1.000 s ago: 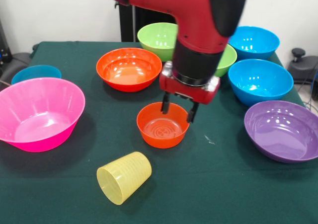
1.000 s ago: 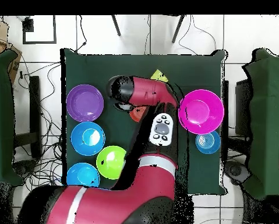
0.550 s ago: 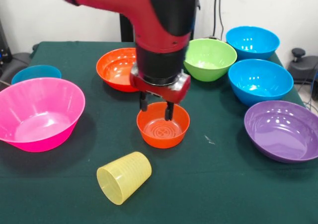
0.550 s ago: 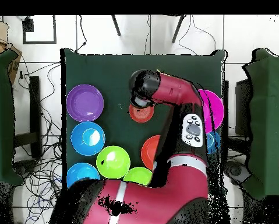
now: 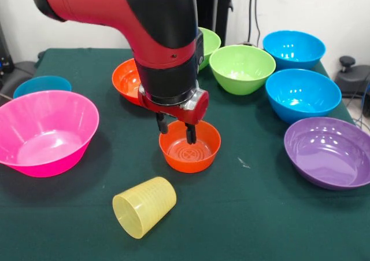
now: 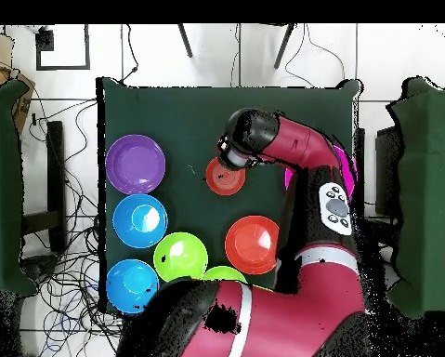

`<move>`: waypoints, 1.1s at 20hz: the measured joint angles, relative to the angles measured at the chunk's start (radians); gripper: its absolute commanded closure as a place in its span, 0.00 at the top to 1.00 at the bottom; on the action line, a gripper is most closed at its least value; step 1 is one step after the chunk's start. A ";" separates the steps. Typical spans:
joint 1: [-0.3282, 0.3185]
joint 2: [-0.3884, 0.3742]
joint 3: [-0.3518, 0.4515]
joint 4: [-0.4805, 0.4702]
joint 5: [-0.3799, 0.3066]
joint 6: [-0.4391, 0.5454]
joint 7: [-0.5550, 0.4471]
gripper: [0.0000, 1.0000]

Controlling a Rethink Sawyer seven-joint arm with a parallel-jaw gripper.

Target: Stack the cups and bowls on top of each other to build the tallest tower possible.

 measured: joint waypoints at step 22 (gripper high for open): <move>-0.071 -0.019 0.120 -0.008 -0.031 0.215 -0.018 1.00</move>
